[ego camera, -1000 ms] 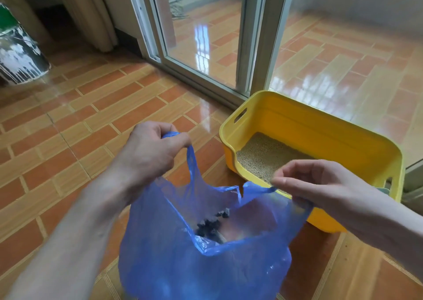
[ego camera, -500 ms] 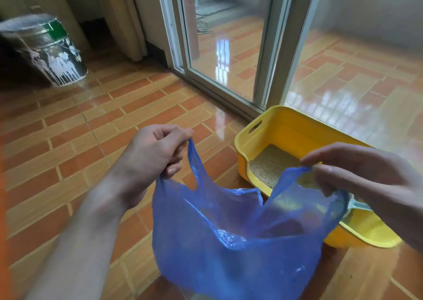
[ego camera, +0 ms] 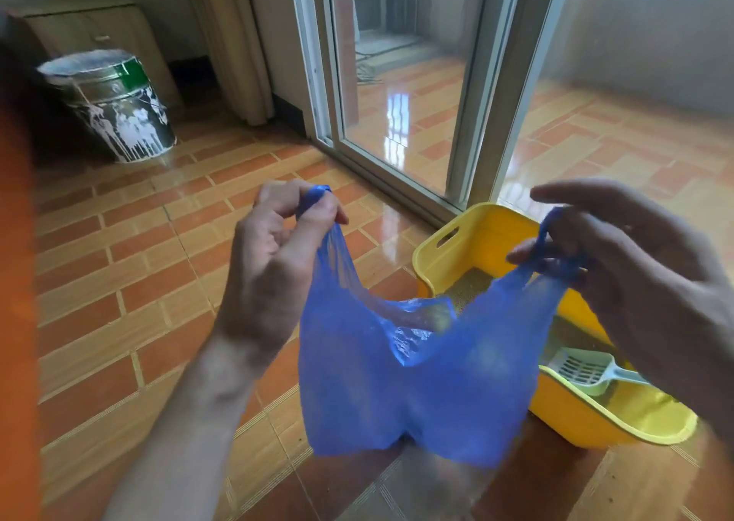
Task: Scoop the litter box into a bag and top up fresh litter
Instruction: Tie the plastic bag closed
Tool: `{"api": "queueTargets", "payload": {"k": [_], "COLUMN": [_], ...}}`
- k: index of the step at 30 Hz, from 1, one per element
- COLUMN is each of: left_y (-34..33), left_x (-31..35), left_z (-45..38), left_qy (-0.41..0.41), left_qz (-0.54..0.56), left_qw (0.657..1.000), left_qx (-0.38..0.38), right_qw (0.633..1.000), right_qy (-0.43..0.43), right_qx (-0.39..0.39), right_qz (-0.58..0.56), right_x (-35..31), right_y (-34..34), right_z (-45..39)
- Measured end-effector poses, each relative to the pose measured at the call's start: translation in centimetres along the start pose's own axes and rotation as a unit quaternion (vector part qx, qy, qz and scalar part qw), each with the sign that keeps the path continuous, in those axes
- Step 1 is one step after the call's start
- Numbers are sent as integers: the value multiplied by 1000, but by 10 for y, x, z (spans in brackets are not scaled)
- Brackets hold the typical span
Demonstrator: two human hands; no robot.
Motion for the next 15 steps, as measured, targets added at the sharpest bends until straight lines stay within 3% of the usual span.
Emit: {"api": "queueTargets", "payload": {"k": [3,8,11,15], "left_y": [-12,-33,-37,-47], "left_x": [-3,0,2,7], "left_z": [-7,-16,-21,-25], "left_qy": [12,18,9,11], "left_qz": [36,62,40,38], "left_qw": [999,996,996,993], "left_qx": [-19,-55,-76,-113], "right_qw": [999,987,976,961], "right_qy": [-20,-49,-71,-39], "right_qx": [-19,-105,-155,-201], "right_qz": [-31,114,133,186], "right_x": [11,30,42,53], "right_y": [-8,-32,-48,-68], "right_z": [-7,-30,-41,-51]}}
Point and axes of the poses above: each hand's wrist, its own z-axis away from the middle knuckle, its own y-axis out of the back of the hand, x = y × z, the point moved 1 cm from there along -z, towards the middle knuckle, and after that the axes turned 11 degrees about -x, right-handed, at the moved point
